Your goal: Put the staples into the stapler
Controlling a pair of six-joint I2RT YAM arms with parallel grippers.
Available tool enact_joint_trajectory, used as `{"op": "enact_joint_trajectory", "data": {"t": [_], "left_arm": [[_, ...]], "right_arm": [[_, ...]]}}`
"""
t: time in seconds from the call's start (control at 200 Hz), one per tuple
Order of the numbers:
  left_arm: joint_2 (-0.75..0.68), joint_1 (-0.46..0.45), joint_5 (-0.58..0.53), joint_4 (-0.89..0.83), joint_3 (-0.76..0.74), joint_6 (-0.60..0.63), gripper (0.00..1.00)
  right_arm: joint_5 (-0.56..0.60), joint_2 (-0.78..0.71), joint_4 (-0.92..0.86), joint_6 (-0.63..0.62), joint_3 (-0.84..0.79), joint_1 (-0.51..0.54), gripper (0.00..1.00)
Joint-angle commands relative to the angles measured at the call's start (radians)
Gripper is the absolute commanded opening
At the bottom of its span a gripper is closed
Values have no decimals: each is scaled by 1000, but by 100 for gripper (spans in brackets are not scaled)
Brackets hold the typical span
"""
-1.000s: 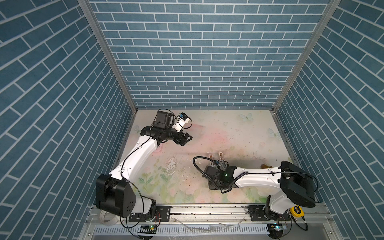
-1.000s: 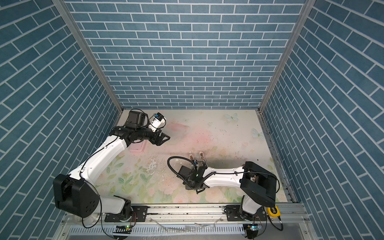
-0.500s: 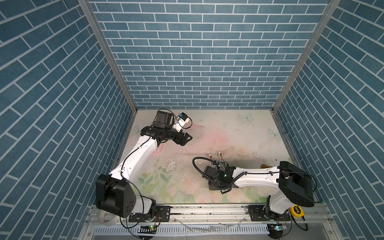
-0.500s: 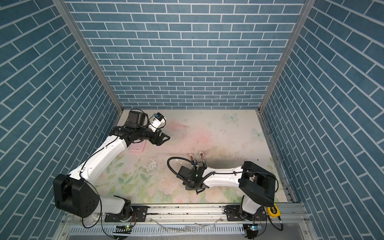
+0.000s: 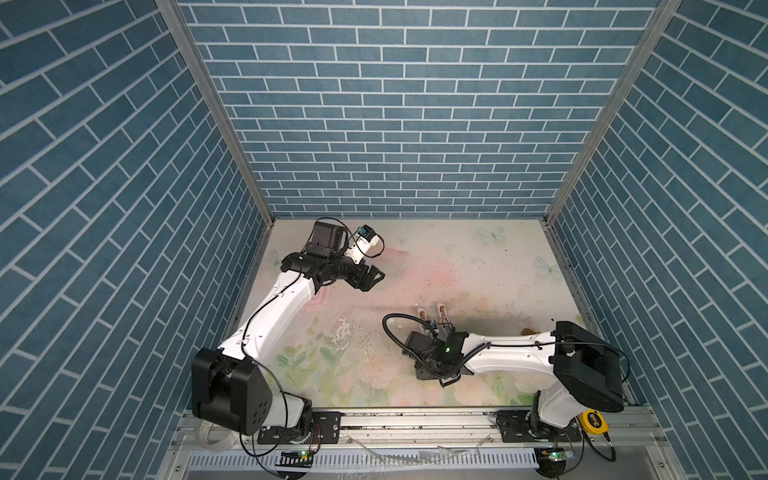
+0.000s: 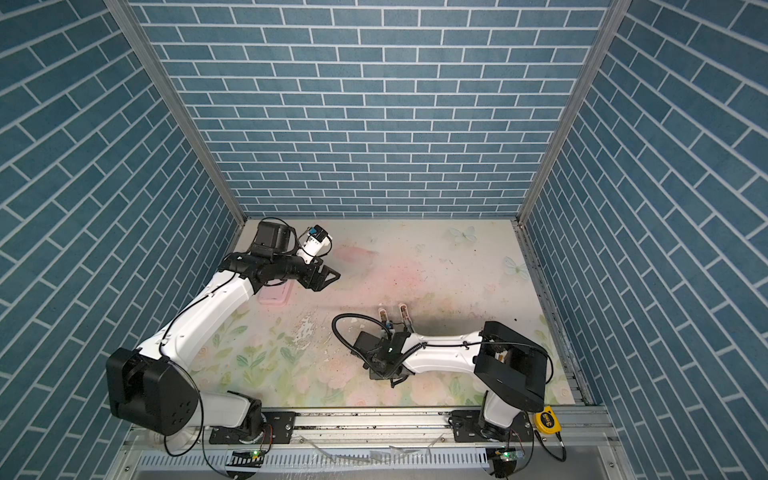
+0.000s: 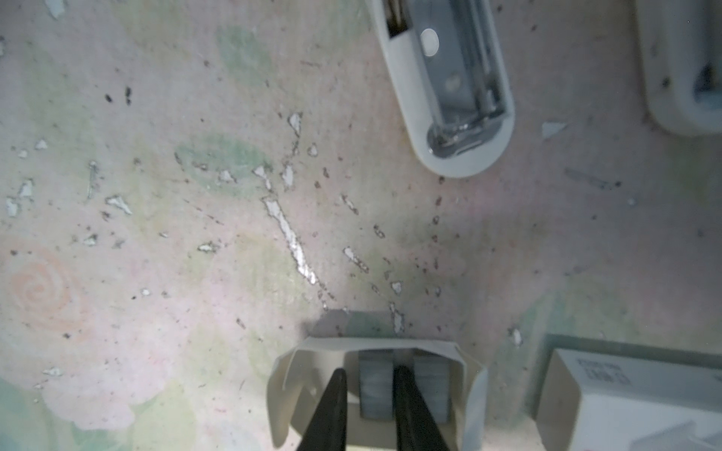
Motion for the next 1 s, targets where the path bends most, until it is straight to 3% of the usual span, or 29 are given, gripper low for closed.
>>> {"op": "enact_joint_trajectory", "data": {"t": [0.0,0.99], "left_arm": [[-6,2,1,17,-19,-5,84],[-2,2,3,23,-30,-5,84]], "right_arm": [[20,18,-40,1,4,0,23],[36,99,-53,-15,23,3,14]]}}
